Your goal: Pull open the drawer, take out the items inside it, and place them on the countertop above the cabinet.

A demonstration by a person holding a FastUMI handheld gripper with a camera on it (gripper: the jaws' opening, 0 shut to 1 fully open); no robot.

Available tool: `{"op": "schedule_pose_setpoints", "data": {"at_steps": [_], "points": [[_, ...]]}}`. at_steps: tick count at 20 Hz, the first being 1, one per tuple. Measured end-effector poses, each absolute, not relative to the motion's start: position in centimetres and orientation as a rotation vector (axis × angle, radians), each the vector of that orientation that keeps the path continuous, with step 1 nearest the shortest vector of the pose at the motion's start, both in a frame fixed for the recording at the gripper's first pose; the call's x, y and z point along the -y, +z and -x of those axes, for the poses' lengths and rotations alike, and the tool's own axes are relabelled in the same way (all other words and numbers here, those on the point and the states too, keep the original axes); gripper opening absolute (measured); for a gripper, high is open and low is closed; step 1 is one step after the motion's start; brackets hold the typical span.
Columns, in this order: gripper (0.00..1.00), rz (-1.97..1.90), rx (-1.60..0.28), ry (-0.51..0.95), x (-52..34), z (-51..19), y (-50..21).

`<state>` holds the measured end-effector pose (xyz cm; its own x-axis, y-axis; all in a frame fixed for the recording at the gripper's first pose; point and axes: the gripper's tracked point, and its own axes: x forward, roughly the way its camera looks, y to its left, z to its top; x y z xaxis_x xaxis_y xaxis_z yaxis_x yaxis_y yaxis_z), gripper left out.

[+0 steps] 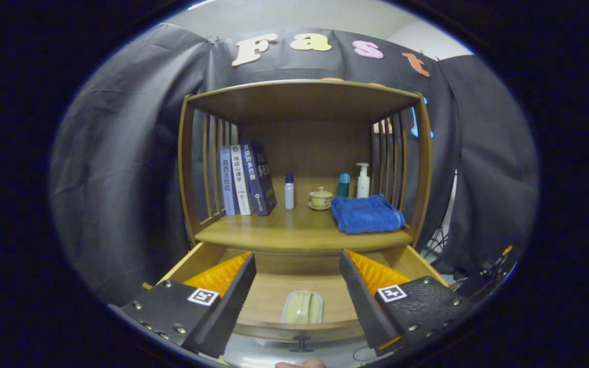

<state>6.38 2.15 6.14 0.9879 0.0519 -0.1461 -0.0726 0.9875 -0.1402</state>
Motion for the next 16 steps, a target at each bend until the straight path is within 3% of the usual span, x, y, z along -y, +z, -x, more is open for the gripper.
{"op": "schedule_pose_setpoints", "data": {"at_steps": [11,16], "points": [[0.98,0.098,-0.673,0.006,-2.2,-14.4,-6.2],[0.65,0.054,-0.842,-0.068,0.1,-13.3,-9.9]]}}
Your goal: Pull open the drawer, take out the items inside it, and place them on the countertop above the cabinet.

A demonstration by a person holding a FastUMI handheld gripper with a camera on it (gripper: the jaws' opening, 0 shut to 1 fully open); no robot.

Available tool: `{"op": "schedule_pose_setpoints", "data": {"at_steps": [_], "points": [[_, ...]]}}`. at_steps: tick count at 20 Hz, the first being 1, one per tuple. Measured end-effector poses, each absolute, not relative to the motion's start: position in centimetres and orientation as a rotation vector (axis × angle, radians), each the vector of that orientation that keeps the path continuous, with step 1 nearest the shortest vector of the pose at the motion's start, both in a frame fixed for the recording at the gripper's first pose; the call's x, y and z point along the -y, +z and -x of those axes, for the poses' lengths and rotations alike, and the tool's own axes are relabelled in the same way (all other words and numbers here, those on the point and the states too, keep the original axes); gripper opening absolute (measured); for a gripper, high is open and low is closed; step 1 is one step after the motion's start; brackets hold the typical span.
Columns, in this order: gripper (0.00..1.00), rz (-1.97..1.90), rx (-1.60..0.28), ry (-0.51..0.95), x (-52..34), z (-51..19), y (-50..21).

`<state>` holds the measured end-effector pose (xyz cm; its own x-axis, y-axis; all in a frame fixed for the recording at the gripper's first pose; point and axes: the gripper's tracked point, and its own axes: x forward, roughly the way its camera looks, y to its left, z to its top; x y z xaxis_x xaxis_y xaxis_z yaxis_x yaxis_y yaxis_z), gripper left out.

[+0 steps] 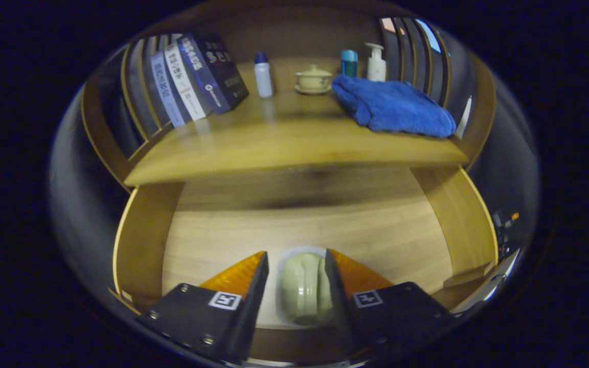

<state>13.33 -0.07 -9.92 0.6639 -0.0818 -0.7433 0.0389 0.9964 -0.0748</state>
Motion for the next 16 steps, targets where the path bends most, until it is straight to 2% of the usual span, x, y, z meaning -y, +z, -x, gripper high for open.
{"op": "schedule_pose_setpoints", "data": {"at_steps": [2,5,6,9,10,11,16], "points": [[0.5,0.053,-0.897,-0.064,0.4,-12.7,-11.1],[0.5,0.095,-0.973,-0.062,1.1,-11.4,-12.8],[0.5,0.08,-0.932,-0.062,1.2,-12.0,-12.2],[0.16,0.037,-0.941,0.069,-0.7,-11.7,-12.5],[0.17,0.032,-0.925,0.089,-0.9,-11.7,-12.2],[0.12,0.02,-0.9,0.114,-1.4,-11.7,-11.7],[0.12,-0.046,-0.78,0.16,-2.6,-11.5,-8.0]]}}
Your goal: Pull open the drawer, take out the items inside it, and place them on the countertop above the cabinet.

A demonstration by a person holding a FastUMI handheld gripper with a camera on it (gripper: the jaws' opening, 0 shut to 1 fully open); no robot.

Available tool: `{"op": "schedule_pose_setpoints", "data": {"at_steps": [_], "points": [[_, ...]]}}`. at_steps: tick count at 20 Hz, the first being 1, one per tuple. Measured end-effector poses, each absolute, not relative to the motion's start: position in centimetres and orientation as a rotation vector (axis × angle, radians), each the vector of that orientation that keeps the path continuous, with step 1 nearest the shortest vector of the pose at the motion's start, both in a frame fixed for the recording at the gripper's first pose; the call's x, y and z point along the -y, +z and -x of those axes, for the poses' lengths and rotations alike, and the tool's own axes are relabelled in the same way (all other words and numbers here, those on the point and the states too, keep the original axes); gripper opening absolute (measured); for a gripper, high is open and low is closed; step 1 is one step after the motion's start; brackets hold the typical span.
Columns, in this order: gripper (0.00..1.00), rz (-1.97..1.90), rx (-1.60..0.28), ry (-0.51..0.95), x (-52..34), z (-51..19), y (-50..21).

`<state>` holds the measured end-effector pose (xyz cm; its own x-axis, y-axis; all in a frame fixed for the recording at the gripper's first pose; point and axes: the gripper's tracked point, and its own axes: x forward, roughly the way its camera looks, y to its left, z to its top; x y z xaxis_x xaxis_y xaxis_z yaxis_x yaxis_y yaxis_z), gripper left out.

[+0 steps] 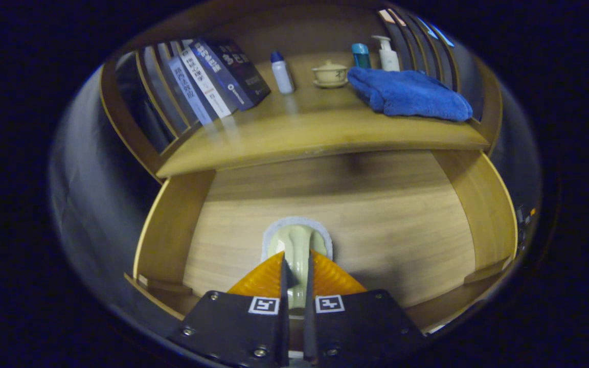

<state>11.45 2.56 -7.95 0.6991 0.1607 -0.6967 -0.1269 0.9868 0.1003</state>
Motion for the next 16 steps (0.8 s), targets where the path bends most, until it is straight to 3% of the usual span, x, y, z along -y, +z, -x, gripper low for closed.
{"op": "schedule_pose_setpoints", "data": {"at_steps": [16], "points": [[0.11,-0.087,-0.415,0.252,-4.9,-12.5,4.3]]}}
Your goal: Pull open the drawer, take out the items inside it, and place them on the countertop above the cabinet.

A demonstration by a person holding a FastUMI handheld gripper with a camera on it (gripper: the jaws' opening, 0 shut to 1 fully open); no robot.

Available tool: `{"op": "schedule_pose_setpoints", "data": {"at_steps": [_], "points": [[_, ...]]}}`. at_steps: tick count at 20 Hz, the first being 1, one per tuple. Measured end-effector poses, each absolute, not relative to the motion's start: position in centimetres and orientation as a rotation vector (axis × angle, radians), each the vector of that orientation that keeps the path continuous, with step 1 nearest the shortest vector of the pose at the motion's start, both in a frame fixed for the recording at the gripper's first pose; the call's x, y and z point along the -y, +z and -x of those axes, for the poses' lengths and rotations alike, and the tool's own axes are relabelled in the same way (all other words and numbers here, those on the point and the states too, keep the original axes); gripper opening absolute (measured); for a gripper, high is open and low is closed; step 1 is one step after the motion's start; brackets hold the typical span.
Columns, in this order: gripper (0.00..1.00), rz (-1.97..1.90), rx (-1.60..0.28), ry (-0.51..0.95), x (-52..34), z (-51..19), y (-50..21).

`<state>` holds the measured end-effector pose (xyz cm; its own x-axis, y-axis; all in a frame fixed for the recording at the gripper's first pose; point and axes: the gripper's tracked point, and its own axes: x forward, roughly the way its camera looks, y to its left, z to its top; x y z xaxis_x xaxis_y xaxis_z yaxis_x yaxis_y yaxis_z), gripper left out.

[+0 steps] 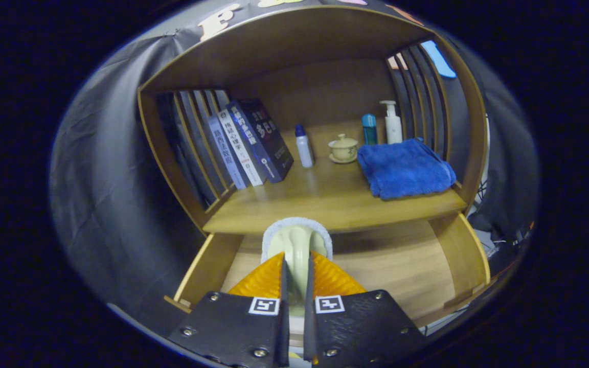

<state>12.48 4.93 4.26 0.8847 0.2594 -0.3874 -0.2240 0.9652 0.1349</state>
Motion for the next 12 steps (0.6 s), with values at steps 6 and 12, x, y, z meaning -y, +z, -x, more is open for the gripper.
{"op": "schedule_pose_setpoints", "data": {"at_steps": [6,12], "points": [[0.11,-0.123,-0.209,0.271,-5.9,-15.9,8.7],[0.11,-0.094,-0.232,0.198,-4.7,-20.5,7.5]]}}
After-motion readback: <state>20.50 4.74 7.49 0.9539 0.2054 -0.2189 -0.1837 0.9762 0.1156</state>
